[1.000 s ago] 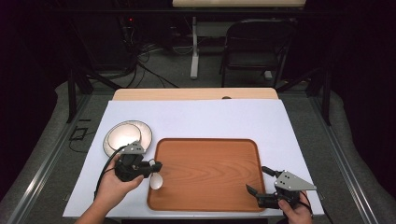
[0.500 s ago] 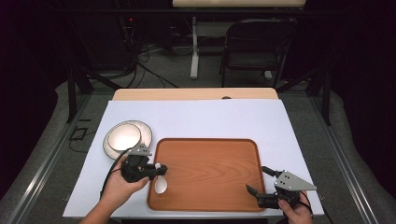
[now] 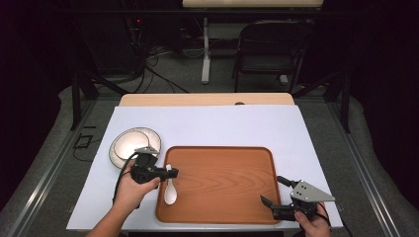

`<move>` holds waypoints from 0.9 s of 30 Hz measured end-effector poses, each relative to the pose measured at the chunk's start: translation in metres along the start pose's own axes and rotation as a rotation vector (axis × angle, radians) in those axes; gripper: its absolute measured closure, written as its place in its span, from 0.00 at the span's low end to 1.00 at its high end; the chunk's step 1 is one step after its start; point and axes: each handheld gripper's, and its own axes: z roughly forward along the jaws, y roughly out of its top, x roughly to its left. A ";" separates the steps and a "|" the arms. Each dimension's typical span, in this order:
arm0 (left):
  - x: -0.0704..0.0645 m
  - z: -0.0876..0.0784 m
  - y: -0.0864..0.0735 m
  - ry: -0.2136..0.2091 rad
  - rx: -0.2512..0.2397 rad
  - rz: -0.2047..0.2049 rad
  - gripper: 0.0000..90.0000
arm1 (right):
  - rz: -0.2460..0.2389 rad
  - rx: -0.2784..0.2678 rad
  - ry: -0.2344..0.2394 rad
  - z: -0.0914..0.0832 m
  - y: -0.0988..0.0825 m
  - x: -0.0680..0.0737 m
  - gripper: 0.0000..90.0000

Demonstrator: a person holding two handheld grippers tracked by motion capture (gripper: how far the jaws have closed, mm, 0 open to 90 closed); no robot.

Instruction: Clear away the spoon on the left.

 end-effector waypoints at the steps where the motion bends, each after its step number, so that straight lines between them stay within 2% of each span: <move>1: 0.002 0.001 0.001 0.000 0.000 -0.017 0.94 | -0.001 0.001 0.000 0.000 0.000 0.000 0.16; 7: 0.013 0.010 0.003 0.001 -0.009 -0.110 0.94 | -0.004 0.001 0.000 0.000 0.000 0.000 0.16; 8: 0.013 0.010 0.003 0.001 -0.009 -0.110 0.93 | -0.004 0.001 0.000 0.000 0.000 0.000 0.16; 9: 0.017 0.013 0.004 -0.004 -0.008 -0.135 0.93 | -0.004 0.000 0.000 0.000 0.000 0.000 0.16; 10: 0.017 0.013 0.004 -0.004 -0.008 -0.135 0.93 | -0.004 0.000 0.000 0.000 0.000 0.000 0.16; 11: 0.021 0.015 0.004 -0.007 -0.007 -0.162 0.93 | -0.002 -0.001 0.000 0.000 0.000 0.000 0.16; 13: 0.023 0.017 0.004 -0.012 -0.009 -0.174 0.93 | -0.002 -0.001 0.001 0.000 0.000 0.000 0.16; 15: 0.028 0.021 0.003 -0.019 -0.014 -0.214 0.93 | -0.002 -0.001 0.001 0.000 0.000 0.000 0.16; 22: 0.032 0.028 0.004 0.003 -0.013 -0.251 0.93 | -0.002 -0.001 0.000 0.000 0.000 0.000 0.16; 25: 0.035 0.034 0.004 0.001 -0.006 -0.287 0.92 | -0.005 -0.001 0.000 -0.001 0.000 0.000 0.16; 27: 0.036 0.036 0.003 0.011 0.000 -0.288 0.92 | -0.004 -0.001 -0.001 -0.001 0.000 0.000 0.16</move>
